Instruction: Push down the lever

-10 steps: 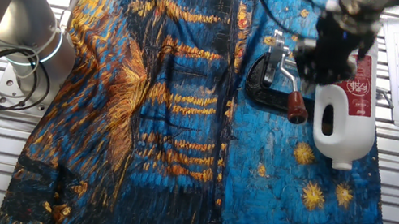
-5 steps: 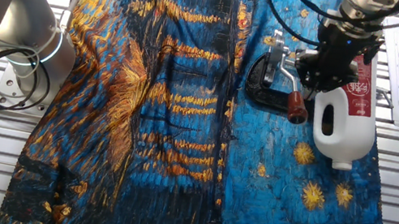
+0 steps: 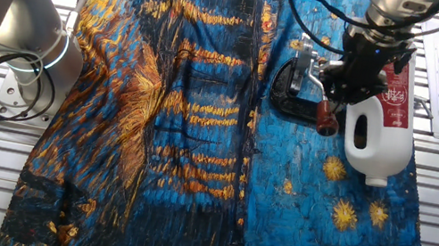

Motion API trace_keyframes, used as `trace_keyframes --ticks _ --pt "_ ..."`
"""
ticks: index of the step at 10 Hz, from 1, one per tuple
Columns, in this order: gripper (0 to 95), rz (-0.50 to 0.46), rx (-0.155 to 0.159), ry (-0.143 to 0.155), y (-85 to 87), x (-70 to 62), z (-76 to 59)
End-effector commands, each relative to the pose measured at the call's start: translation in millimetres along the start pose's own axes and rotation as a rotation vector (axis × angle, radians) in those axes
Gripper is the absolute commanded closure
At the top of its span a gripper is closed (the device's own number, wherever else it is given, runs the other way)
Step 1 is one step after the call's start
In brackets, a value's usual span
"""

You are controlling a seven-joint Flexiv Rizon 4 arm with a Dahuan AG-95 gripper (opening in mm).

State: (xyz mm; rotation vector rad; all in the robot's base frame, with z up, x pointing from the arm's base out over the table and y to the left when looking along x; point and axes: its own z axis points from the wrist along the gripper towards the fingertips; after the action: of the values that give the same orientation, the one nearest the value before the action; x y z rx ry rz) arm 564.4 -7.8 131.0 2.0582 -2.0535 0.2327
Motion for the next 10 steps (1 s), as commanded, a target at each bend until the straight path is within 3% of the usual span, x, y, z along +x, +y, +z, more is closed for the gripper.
trace_keyframes --ticks 1,2,8,9,10 --pt "95.0 0.005 -0.001 -0.008 -1.9 -0.6 0.2" --pt "76.0 0.007 -0.001 -0.006 -3.0 -0.1 1.2" --pt "76.0 0.001 -0.004 -0.012 -1.9 1.7 4.7" --pt "95.0 0.004 -0.005 -0.012 -0.6 2.0 6.6" --pt "95.0 0.004 -0.005 -0.013 0.1 1.9 8.1"
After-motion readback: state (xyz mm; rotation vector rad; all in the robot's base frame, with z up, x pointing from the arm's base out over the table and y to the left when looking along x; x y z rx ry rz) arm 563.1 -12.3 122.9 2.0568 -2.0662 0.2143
